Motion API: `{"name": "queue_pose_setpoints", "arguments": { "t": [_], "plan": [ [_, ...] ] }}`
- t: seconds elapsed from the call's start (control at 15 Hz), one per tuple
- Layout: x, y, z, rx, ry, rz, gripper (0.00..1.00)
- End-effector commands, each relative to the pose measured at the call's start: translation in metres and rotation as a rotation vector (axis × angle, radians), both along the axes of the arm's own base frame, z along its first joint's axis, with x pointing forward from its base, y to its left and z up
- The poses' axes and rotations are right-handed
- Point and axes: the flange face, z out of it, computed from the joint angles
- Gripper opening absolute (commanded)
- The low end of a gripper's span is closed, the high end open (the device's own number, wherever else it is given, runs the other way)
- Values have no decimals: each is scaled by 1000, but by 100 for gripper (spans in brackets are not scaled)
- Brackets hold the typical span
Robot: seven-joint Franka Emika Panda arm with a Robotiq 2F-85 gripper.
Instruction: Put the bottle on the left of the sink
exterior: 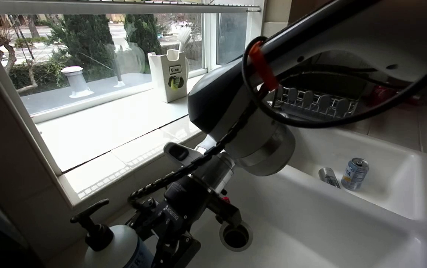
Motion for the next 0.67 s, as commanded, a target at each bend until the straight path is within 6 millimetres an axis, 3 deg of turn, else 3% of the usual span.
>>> {"name": "queue_pose_setpoints", "arguments": {
  "t": [0.0, 0.4, 0.47, 0.53, 0.6],
  "plan": [
    [9, 13, -4, 38, -8, 26, 45],
    [12, 19, -12, 50, -5, 57, 45],
    [12, 20, -13, 52, -3, 60, 78],
    [13, 20, -13, 53, -4, 62, 93],
    [13, 20, -13, 54, -4, 62, 100]
  ]
}}
